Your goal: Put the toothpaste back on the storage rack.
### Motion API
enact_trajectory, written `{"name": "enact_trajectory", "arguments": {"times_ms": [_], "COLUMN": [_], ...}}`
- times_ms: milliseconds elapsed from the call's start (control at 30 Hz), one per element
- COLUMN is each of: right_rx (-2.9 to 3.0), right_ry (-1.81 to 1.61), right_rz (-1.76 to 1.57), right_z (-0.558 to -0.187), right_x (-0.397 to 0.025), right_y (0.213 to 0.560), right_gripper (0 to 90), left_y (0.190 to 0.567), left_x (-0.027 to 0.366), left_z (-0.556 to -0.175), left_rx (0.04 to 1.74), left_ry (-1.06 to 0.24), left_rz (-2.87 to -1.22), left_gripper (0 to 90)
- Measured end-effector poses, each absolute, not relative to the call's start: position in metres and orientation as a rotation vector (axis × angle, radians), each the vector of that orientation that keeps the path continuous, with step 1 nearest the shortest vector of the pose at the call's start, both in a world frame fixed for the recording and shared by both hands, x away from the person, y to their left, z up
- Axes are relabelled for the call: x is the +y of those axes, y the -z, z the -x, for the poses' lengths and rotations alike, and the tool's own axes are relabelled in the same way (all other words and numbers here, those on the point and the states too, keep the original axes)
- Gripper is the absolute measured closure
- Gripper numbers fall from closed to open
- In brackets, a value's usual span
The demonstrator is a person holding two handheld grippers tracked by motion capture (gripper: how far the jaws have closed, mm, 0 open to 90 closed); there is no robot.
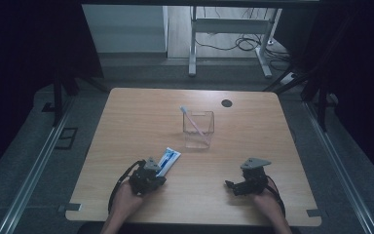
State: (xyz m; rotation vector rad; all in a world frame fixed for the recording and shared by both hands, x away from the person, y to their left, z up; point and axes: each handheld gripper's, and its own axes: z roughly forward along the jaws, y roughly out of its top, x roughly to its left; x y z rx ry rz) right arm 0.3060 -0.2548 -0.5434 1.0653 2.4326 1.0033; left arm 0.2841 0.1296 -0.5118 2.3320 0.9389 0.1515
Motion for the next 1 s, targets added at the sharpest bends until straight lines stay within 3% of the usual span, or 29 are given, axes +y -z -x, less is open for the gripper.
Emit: {"name": "enact_trajectory", "arguments": {"times_ms": [600, 1000], "right_rx": [2.433, 2.433], "right_ry": [-1.003, -1.004], "right_rz": [-1.065, -1.065], "right_z": [-0.306, -0.306], "right_x": [-0.255, -0.255], "right_y": [0.543, 0.543], "right_gripper": [1.8, 1.8], "left_y": [0.498, 0.481], "left_x": [0.152, 0.165], "left_z": [-0.286, -0.297], "left_rx": [0.959, 0.986], "left_ry": [-0.163, -0.136], "left_rz": [-2.318, -2.424], "left_gripper": [86.7, 84.8]}}
